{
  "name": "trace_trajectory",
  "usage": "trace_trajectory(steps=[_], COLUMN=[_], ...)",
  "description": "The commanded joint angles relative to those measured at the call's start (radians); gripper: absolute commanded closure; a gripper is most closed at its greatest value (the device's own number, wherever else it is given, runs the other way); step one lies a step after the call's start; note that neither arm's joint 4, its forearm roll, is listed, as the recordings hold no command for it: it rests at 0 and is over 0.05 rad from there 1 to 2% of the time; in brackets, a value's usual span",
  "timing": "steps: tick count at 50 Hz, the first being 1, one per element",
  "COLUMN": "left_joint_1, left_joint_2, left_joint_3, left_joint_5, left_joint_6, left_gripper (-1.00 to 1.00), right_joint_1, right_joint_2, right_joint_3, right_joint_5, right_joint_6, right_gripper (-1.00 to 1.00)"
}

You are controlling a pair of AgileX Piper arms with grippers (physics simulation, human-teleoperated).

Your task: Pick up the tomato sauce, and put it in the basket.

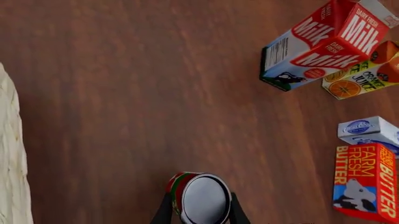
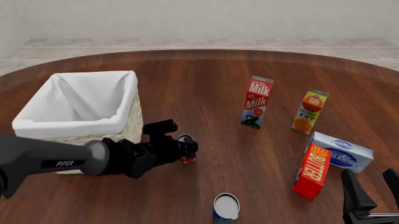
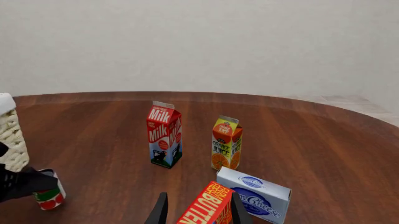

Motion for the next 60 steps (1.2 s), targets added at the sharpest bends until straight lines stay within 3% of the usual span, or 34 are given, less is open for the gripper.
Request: trace_trajectory(steps=[1, 7, 16, 50, 60], left_joint_1=[-0.015, -0.025, 0.010, -0.037, -0.047], left_joint_2=[-0.041, -0.066, -0.105, -0.112, -0.176], left_joint_3=[0.017, 0.022, 0.053, 0.034, 0.036], left_joint_5=[0.008, 0.022, 0.032, 0.070, 0.103], left_joint_6=[-0.004, -0.029, -0.008, -0.028, -0.034], left_gripper=[1.00, 1.00, 1.00, 1.00, 1.00], right_joint_1=[-0.004, -0.003, -0.003, -0.004, -0.003], right_joint_2=[-0.005, -0.005, -0.005, -0.005, -0.005], right_joint_3=[0.001, 0.001, 0.001, 0.001, 0.001], right_joint_5=[0.004, 0.004, 0.004, 0.004, 0.004], right_joint_6=[0.000, 0.000, 0.000, 0.000, 0.000], right_gripper=[-1.00, -1.00, -1.00, -1.00, -1.00])
